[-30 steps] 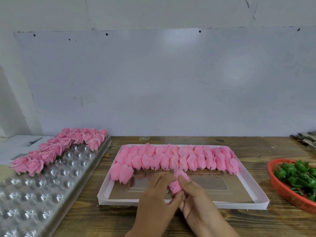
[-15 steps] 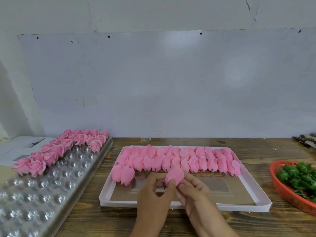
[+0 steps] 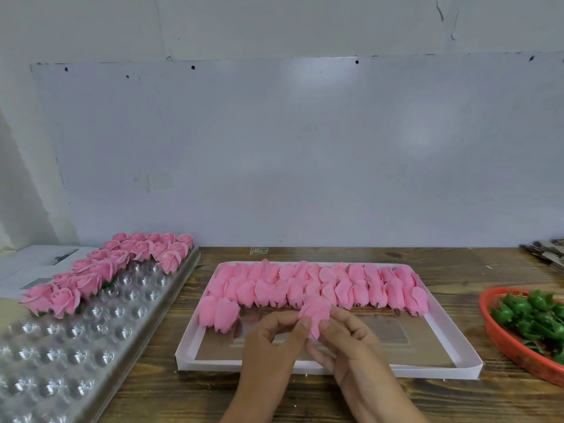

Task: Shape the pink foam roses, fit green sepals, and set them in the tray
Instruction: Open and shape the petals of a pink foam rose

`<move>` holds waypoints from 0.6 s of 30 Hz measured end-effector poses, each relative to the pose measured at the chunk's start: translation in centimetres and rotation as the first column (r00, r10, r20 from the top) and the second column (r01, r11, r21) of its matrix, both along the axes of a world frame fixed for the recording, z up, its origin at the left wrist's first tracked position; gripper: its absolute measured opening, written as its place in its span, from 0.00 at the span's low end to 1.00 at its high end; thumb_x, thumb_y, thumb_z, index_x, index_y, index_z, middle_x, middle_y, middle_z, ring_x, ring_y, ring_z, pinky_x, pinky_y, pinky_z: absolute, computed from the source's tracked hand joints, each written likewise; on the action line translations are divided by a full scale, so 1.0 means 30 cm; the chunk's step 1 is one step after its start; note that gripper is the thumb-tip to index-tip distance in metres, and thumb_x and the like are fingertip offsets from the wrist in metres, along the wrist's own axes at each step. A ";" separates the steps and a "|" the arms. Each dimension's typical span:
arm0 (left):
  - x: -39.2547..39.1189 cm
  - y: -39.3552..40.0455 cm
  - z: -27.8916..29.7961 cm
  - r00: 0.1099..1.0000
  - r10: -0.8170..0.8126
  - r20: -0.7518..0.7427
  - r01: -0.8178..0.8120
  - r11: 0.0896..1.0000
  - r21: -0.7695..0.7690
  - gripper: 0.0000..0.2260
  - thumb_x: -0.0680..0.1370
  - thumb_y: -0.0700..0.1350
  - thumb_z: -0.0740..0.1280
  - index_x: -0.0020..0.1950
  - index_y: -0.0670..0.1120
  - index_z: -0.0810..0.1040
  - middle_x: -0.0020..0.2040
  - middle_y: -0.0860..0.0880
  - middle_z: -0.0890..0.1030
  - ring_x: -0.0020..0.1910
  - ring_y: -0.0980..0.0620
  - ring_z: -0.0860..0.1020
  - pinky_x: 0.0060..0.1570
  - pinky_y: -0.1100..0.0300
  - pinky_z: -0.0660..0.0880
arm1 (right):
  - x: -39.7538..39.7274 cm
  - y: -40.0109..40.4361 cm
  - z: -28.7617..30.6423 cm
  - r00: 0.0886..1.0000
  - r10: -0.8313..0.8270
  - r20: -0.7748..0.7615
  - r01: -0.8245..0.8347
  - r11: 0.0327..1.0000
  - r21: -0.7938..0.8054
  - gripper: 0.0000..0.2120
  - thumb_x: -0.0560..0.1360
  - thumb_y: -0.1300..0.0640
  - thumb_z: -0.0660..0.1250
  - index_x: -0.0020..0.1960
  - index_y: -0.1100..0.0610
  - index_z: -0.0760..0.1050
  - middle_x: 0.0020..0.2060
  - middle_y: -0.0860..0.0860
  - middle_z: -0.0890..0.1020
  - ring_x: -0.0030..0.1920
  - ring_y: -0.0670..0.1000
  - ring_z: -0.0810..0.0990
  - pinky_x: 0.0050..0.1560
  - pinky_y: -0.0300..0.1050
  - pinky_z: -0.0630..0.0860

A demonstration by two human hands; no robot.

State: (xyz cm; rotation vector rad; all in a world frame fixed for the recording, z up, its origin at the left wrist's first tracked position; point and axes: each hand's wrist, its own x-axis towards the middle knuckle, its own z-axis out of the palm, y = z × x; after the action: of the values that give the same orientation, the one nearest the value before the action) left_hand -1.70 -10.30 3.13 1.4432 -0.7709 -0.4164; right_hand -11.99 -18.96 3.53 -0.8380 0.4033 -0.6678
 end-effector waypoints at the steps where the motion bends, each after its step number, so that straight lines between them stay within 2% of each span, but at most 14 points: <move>1: 0.001 0.000 0.001 1.000 -0.012 -0.015 0.012 1.000 -0.009 0.05 0.74 0.47 0.74 0.44 0.58 0.86 0.44 0.54 0.87 0.46 0.59 0.83 0.46 0.67 0.77 | 0.000 0.000 0.001 1.000 0.003 0.012 -0.004 1.000 0.020 0.21 0.65 0.64 0.72 0.58 0.64 0.78 0.52 0.63 0.84 0.45 0.56 0.86 0.41 0.49 0.84; 2: 0.001 0.001 0.005 0.998 -0.028 -0.050 0.027 0.999 -0.020 0.03 0.71 0.48 0.76 0.43 0.56 0.87 0.44 0.53 0.87 0.46 0.58 0.83 0.47 0.65 0.78 | -0.001 0.000 0.004 1.000 0.010 0.026 -0.011 0.999 0.042 0.20 0.66 0.65 0.71 0.57 0.64 0.78 0.52 0.63 0.84 0.46 0.57 0.85 0.41 0.51 0.84; 4: 0.012 0.003 0.005 0.991 -0.069 -0.119 0.065 0.997 -0.037 0.10 0.66 0.52 0.79 0.43 0.49 0.87 0.45 0.49 0.87 0.48 0.54 0.84 0.51 0.58 0.79 | -0.007 -0.001 0.019 0.997 0.052 0.050 -0.056 0.996 0.071 0.16 0.66 0.65 0.70 0.54 0.63 0.79 0.51 0.64 0.84 0.47 0.59 0.85 0.42 0.54 0.84; 6: 0.022 0.007 0.003 0.978 -0.134 -0.160 0.128 0.991 -0.047 0.16 0.62 0.54 0.83 0.41 0.45 0.86 0.45 0.47 0.87 0.47 0.51 0.84 0.52 0.56 0.80 | -0.016 -0.001 0.036 0.992 0.107 0.065 -0.112 0.990 0.090 0.14 0.66 0.65 0.69 0.52 0.63 0.80 0.47 0.64 0.85 0.42 0.58 0.85 0.38 0.53 0.84; 8: 0.028 0.011 0.005 0.966 -0.183 -0.184 0.177 0.983 -0.048 0.20 0.59 0.54 0.84 0.44 0.45 0.85 0.46 0.46 0.86 0.47 0.50 0.84 0.48 0.58 0.80 | -0.021 -0.004 0.042 0.986 0.151 0.073 -0.158 0.981 0.107 0.18 0.66 0.65 0.68 0.57 0.65 0.78 0.43 0.63 0.84 0.38 0.56 0.84 0.35 0.49 0.83; 11: 0.032 0.018 0.016 0.941 -0.277 -0.195 0.267 0.961 -0.074 0.26 0.60 0.52 0.84 0.56 0.50 0.83 0.55 0.46 0.85 0.57 0.47 0.82 0.55 0.53 0.80 | -0.027 -0.004 0.051 0.962 0.258 0.093 -0.267 0.958 0.103 0.26 0.68 0.66 0.71 0.65 0.71 0.72 0.46 0.63 0.81 0.38 0.54 0.81 0.36 0.45 0.81; 14: 0.027 0.035 0.032 0.893 -0.424 -0.153 0.417 0.906 -0.079 0.25 0.66 0.49 0.82 0.62 0.49 0.82 0.59 0.43 0.83 0.61 0.43 0.80 0.59 0.47 0.79 | -0.034 -0.001 0.054 0.918 0.372 0.137 -0.390 0.908 0.152 0.26 0.67 0.62 0.72 0.63 0.69 0.74 0.50 0.64 0.79 0.43 0.55 0.80 0.39 0.45 0.80; 16: 0.028 0.045 0.032 0.871 -0.470 -0.140 0.463 0.882 -0.085 0.23 0.67 0.47 0.80 0.61 0.49 0.83 0.63 0.46 0.82 0.62 0.47 0.80 0.60 0.51 0.79 | -0.034 0.007 0.050 0.879 0.449 0.157 -0.473 0.860 0.190 0.21 0.65 0.63 0.76 0.57 0.66 0.79 0.49 0.63 0.80 0.41 0.55 0.81 0.38 0.44 0.81; 18: 0.027 0.051 0.036 0.870 -0.486 -0.078 0.482 0.874 -0.069 0.19 0.67 0.47 0.80 0.57 0.51 0.85 0.67 0.53 0.79 0.64 0.53 0.79 0.59 0.57 0.77 | -0.032 0.024 0.055 0.839 0.516 0.174 -0.544 0.810 0.219 0.18 0.63 0.64 0.78 0.52 0.65 0.83 0.49 0.61 0.81 0.39 0.54 0.82 0.35 0.44 0.81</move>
State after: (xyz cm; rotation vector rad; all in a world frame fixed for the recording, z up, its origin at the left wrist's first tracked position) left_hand -0.88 -8.78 4.21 1.1646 -1.0619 -0.8395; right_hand -12.94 -18.25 5.17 -0.6166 0.1366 -0.1255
